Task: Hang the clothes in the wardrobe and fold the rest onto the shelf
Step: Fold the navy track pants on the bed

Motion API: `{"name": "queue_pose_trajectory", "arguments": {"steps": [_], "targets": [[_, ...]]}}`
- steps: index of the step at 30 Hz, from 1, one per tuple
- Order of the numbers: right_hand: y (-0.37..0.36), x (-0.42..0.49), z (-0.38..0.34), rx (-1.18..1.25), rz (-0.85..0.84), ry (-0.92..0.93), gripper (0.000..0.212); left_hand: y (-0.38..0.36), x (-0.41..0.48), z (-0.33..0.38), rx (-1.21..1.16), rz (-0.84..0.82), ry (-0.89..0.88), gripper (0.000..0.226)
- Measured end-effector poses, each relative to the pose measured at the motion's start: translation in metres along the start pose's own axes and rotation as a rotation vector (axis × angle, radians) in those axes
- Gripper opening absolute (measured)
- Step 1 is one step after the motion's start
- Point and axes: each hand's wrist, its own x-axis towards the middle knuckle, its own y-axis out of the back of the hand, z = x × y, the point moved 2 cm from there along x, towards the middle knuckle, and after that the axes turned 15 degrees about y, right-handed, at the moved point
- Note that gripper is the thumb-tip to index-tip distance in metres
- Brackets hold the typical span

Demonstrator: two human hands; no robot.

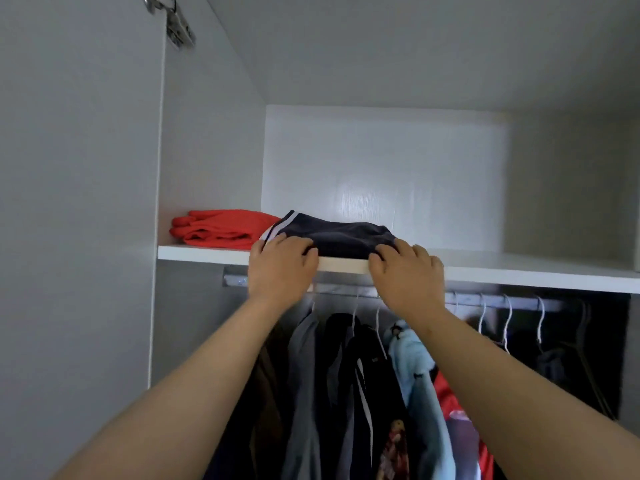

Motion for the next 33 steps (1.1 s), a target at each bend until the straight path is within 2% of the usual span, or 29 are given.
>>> {"name": "queue_pose_trajectory", "arguments": {"steps": [2,3,6,13,19,22,26,29,33], "targets": [[-0.001,-0.023,-0.014,0.074,-0.019,-0.016,0.049,0.005,-0.023,-0.006,-0.121,-0.058,-0.053,0.037],[-0.002,-0.035,-0.022,0.195,-0.011,-0.051,0.053,0.008,-0.034,-0.009,-0.246,-0.125,-0.046,0.037],[0.001,-0.070,-0.049,0.583,0.032,-0.237,0.057,0.024,-0.064,-0.015,-0.530,-0.286,0.107,0.029],[0.022,-0.195,-0.080,0.741,0.022,-0.626,0.044,0.031,-0.181,-0.019,-0.784,-0.573,0.293,0.015],[0.047,-0.320,-0.097,0.764,-0.056,-0.866,0.044,0.044,-0.289,-0.022,-0.824,-0.889,0.399,0.025],[0.065,-0.377,-0.107,0.733,-0.066,-0.933,0.040,0.061,-0.347,-0.025,-0.796,-1.002,0.491,0.022],[0.102,-0.460,-0.125,0.723,-0.087,-1.068,0.038,0.098,-0.436,-0.024,-0.766,-1.142,0.652,0.028],[0.134,-0.530,-0.147,0.715,-0.121,-1.151,0.034,0.133,-0.507,-0.021,-0.724,-1.265,0.699,0.024],[0.180,-0.628,-0.183,0.745,-0.156,-1.236,0.031,0.194,-0.603,-0.028,-0.633,-1.339,0.784,0.018]]}}
